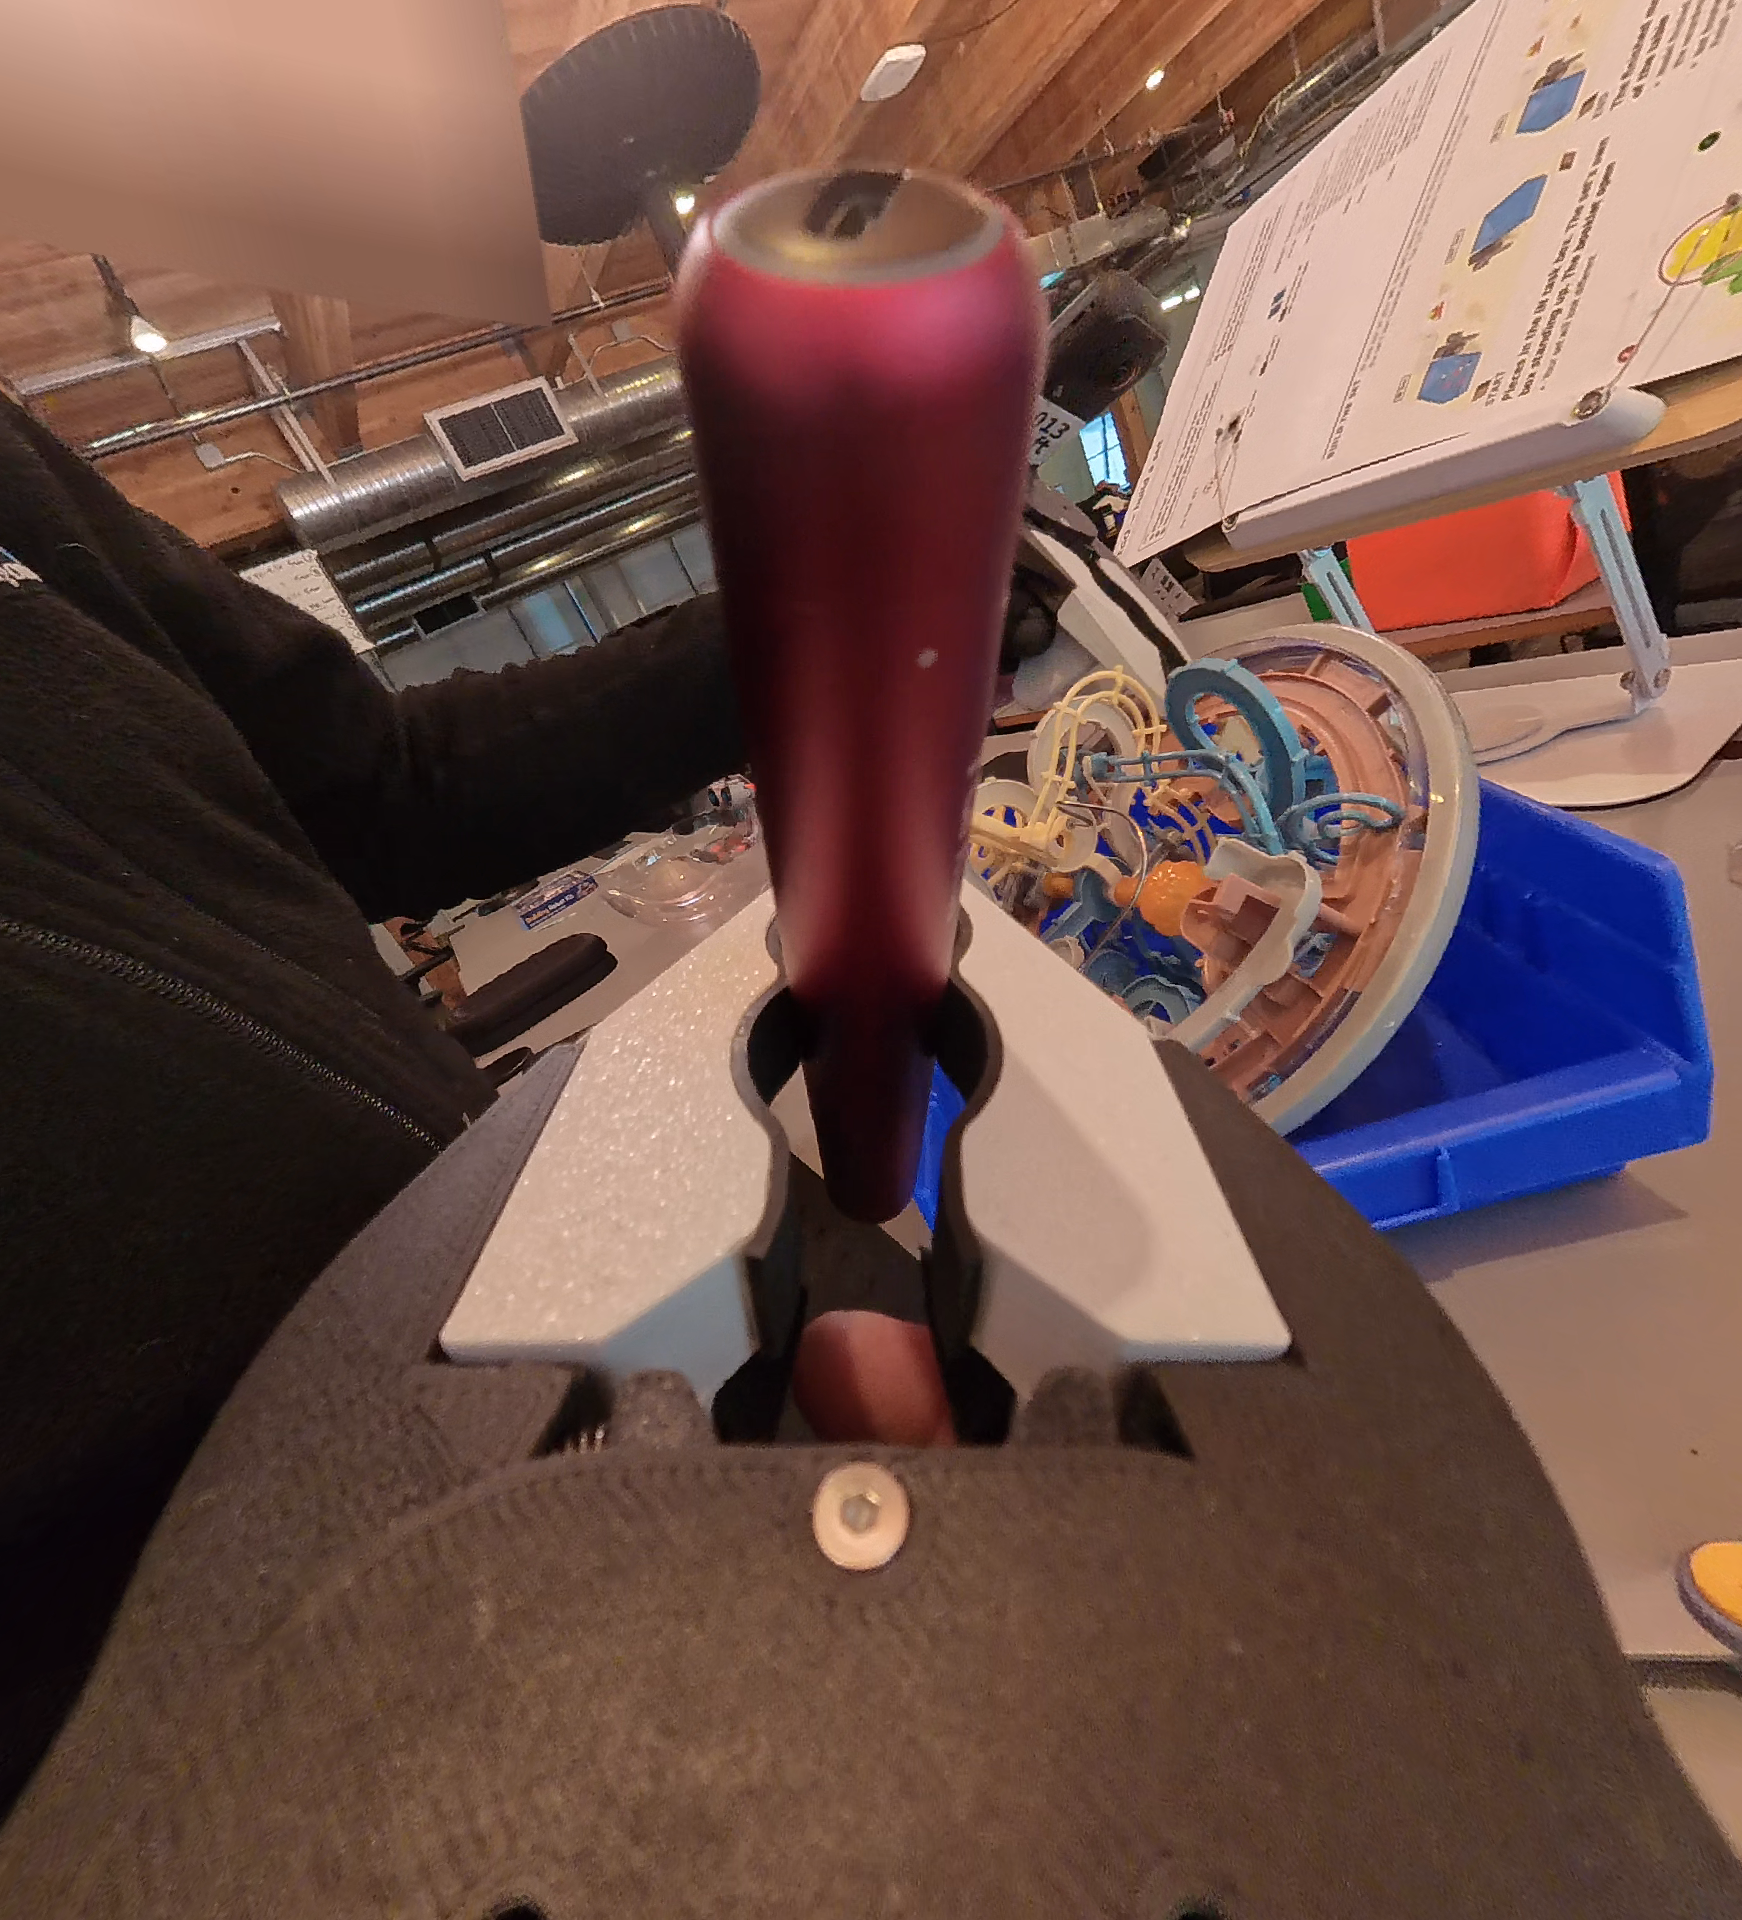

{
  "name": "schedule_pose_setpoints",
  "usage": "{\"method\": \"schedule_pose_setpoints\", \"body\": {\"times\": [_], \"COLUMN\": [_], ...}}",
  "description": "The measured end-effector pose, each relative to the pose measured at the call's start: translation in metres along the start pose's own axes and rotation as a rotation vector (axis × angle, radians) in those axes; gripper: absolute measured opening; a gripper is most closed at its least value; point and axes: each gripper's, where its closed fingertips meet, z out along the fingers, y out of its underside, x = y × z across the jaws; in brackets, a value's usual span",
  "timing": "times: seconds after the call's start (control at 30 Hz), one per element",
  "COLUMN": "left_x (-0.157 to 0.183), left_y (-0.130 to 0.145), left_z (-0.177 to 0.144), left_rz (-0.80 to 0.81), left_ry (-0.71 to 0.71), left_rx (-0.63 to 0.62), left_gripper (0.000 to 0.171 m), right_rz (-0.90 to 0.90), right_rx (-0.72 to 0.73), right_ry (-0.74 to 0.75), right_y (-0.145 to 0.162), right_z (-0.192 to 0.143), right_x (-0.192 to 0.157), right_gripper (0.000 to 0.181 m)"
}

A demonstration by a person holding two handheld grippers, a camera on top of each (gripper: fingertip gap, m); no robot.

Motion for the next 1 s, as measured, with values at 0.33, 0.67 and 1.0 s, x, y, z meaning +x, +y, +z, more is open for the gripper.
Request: {"method": "schedule_pose_setpoints", "body": {"times": [0.33, 0.67, 1.0], "left_x": [-0.002, 0.005, 0.008], "left_y": [0.015, 0.022, 0.024], "left_z": [-0.002, -0.033, -0.044], "left_rz": [-0.229, -0.429, -0.525], "left_ry": [-0.059, -0.087, -0.240], "left_rx": [0.013, 0.139, 0.363], "left_gripper": [0.020, 0.020, 0.021], "right_rz": [-0.003, -0.004, -0.001], "right_rx": [0.011, 0.022, 0.025], "right_ry": [0.002, -0.035, -0.046], "right_y": [-0.001, -0.004, -0.002], "right_z": [-0.002, -0.005, -0.011], "right_x": [0.001, -0.001, -0.001], "right_gripper": [0.019, 0.019, 0.019]}}
